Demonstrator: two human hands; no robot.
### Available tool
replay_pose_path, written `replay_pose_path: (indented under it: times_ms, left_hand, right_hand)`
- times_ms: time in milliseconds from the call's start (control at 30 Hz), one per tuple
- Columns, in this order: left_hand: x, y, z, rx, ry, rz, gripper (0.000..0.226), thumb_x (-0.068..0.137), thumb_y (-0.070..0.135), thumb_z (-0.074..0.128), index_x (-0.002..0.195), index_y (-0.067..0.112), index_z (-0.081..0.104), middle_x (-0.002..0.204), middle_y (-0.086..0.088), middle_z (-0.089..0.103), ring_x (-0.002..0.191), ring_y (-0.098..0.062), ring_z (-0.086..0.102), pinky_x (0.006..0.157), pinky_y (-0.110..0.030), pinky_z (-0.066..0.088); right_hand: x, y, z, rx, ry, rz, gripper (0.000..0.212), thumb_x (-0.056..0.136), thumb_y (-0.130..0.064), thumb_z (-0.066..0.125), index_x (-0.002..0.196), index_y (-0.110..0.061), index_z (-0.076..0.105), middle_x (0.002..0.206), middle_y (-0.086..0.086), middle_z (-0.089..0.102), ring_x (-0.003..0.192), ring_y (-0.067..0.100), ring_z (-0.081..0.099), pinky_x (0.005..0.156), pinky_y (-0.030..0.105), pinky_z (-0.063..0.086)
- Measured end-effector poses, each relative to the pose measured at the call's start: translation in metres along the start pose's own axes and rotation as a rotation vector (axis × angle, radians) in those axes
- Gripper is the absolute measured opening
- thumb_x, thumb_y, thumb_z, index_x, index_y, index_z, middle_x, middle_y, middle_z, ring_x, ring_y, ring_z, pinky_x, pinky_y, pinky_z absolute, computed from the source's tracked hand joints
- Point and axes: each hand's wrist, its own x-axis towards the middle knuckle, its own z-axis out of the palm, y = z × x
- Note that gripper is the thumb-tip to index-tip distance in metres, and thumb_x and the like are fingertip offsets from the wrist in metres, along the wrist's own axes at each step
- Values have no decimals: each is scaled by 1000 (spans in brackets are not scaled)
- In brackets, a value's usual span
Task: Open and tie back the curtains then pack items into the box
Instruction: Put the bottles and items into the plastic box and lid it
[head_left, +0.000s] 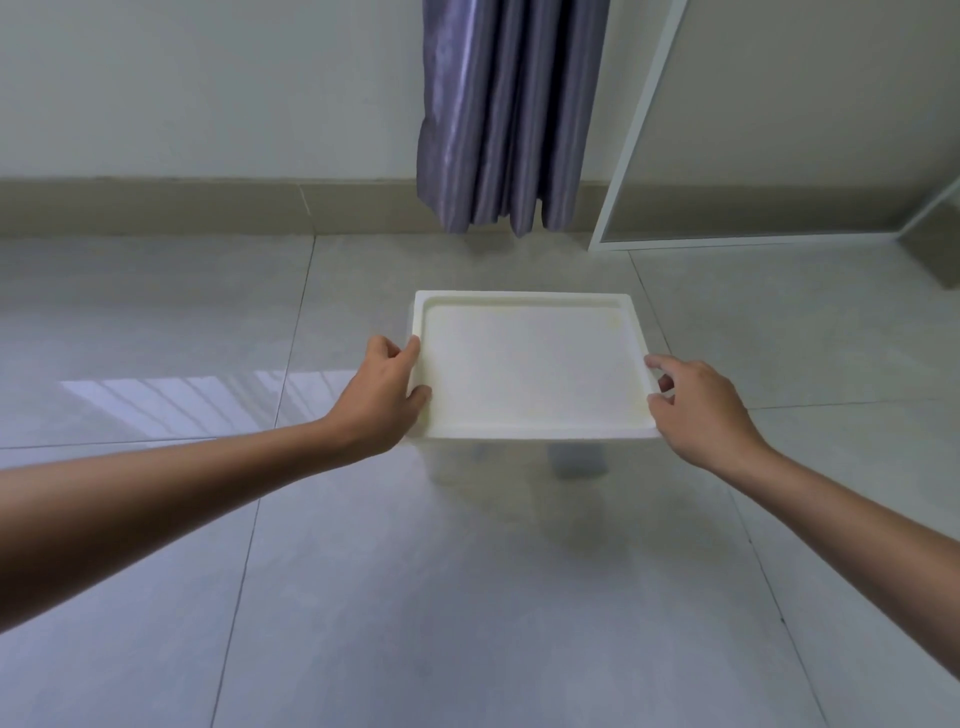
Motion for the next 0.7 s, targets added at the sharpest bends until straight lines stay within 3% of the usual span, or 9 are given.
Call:
replay_pose_path:
  times_ms: [133, 233, 333, 400, 500, 600, 700]
  left_hand:
    - [0, 0, 0, 23, 11, 9, 52, 95, 20, 49, 142, 10, 30, 109, -5, 32, 87, -25, 50, 71, -28, 44]
    - [-4, -1, 1, 68, 57, 37, 50, 94, 21, 51, 139, 8, 34, 117, -8, 34, 102, -27, 46, 79, -31, 44]
    - [-5, -6, 3, 199, 68, 136, 65, 94, 35, 50, 147, 9, 22, 148, -14, 21, 132, -32, 28, 106, -39, 35]
    - [-2, -10, 5, 296, -4, 206, 71, 97, 45, 40, 150, 9, 12, 158, -10, 1, 144, -27, 8, 117, -37, 17]
    - [1, -14, 7, 310, -145, 230, 73, 97, 52, 24, 151, 8, 3, 158, -6, -14, 145, -16, -12, 119, -30, 0]
    - [2, -14, 8, 299, -195, 215, 78, 95, 55, 22, 151, 7, -2, 157, -6, -19, 144, -14, -17, 117, -28, -4]
    - [1, -15, 7, 329, -198, 226, 86, 89, 65, 15, 150, 9, -5, 156, -6, -22, 144, -15, -19, 118, -30, -4]
  right_hand:
    - [0, 2, 1, -24, 21, -11, 49, 92, -10, 50, 141, -15, 46, 107, 8, 55, 93, 24, 51, 76, 30, 38]
    - [-4, -2, 3, -53, 41, -10, 49, 93, -16, 50, 141, -15, 44, 126, 10, 48, 110, 28, 50, 81, 31, 39]
    - [-10, -6, 8, -136, 79, -98, 55, 98, -34, 44, 147, -12, 31, 153, 11, 27, 139, 29, 29, 104, 39, 36]
    - [-11, -7, 13, -169, 36, -181, 68, 99, -46, 37, 153, -10, 16, 162, 7, 8, 148, 21, 9, 117, 35, 19]
    - [-13, -4, 26, -172, -63, -260, 74, 99, -52, 26, 154, -10, 2, 162, 1, -8, 148, 9, -10, 116, 23, 0]
    - [-11, -1, 31, -142, -73, -255, 73, 98, -54, 20, 154, -11, 1, 162, -3, -11, 145, 4, -16, 112, 20, -1]
    - [-14, 1, 30, -168, -97, -278, 86, 89, -72, 14, 155, -18, -4, 161, -3, -14, 144, 5, -23, 114, 27, 0]
